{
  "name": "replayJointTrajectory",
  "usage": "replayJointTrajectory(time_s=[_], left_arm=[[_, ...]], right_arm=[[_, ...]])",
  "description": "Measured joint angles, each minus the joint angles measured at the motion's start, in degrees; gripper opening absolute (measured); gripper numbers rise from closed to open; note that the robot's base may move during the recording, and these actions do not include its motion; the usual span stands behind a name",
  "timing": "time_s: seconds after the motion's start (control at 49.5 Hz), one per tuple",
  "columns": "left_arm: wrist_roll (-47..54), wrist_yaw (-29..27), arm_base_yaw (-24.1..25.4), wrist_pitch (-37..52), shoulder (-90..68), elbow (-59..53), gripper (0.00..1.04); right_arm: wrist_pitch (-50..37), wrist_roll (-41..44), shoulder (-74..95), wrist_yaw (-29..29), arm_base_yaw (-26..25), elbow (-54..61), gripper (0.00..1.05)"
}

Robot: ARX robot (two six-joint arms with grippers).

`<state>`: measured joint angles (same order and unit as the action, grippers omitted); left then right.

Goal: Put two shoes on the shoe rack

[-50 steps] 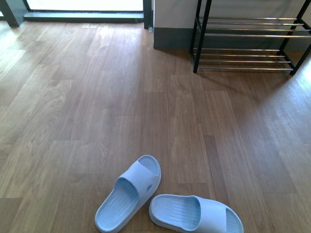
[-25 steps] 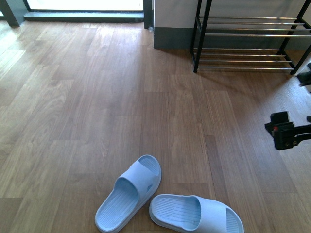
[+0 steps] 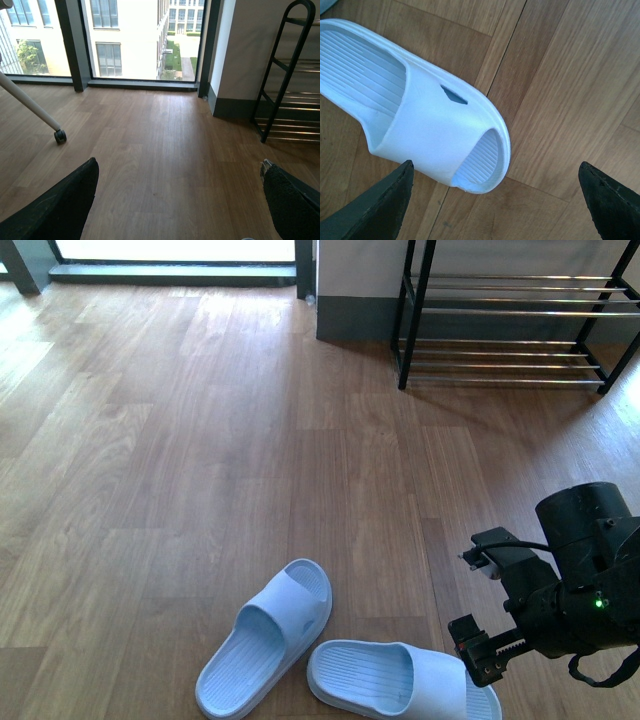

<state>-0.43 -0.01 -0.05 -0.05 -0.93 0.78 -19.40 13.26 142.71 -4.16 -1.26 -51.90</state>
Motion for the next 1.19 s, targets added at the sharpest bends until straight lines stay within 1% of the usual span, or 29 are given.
replayJointTrajectory(time_s=[0.101, 0.182, 0.283, 0.323, 0.384, 0.444, 0.505, 0.585, 0.666, 0.727, 0.888, 0.969, 1.07, 1.151, 1.191], left_arm=[[0.0, 0.0, 0.0, 0.0, 0.0, 0.0, 0.95], [0.0, 0.0, 0.0, 0.0, 0.0, 0.0, 0.95], [0.0, 0.0, 0.0, 0.0, 0.0, 0.0, 0.95], [0.0, 0.0, 0.0, 0.0, 0.0, 0.0, 0.95], [0.0, 0.0, 0.0, 0.0, 0.0, 0.0, 0.95], [0.0, 0.0, 0.0, 0.0, 0.0, 0.0, 0.95], [0.0, 0.0, 0.0, 0.0, 0.0, 0.0, 0.95], [0.0, 0.0, 0.0, 0.0, 0.0, 0.0, 0.95], [0.0, 0.0, 0.0, 0.0, 0.0, 0.0, 0.95], [0.0, 0.0, 0.0, 0.0, 0.0, 0.0, 0.95], [0.0, 0.0, 0.0, 0.0, 0.0, 0.0, 0.95], [0.0, 0.0, 0.0, 0.0, 0.0, 0.0, 0.95], [0.0, 0.0, 0.0, 0.0, 0.0, 0.0, 0.95], [0.0, 0.0, 0.0, 0.0, 0.0, 0.0, 0.95], [0.0, 0.0, 0.0, 0.0, 0.0, 0.0, 0.95]], right_arm=[[0.4, -3.5, 3.1, -0.8, -0.2, -1.9, 0.96], [0.3, -5.7, 5.0, 0.4, -0.3, -3.1, 0.95], [1.6, -9.9, 6.4, 0.0, -0.5, -4.9, 0.96], [2.5, -12.0, 6.8, -0.8, -0.5, -5.6, 0.96], [4.1, -16.6, 7.3, -4.2, -0.7, -6.6, 0.96], [4.2, -19.4, 7.6, -6.7, -0.8, -6.9, 0.96], [4.0, -25.5, 8.1, -9.6, -0.9, -7.0, 0.96], [3.0, -29.1, 8.5, -9.3, -0.7, -6.7, 0.96], [2.0, -30.3, 9.1, -8.5, 0.1, -6.5, 0.96], [1.0, -30.0, 9.7, -5.8, 1.3, -6.5, 0.95], [-1.9, -25.2, 11.6, 2.6, 3.3, -6.1, 0.95], [-2.3, -23.4, 12.5, 5.1, 4.0, -6.0, 0.95], [-1.2, -23.9, 13.5, 3.9, 4.0, -5.8, 0.96], [0.5, -26.6, 13.6, -0.5, 3.7, -5.8, 0.95], [0.7, -29.3, 13.6, -5.0, 3.1, -5.7, 0.96]])
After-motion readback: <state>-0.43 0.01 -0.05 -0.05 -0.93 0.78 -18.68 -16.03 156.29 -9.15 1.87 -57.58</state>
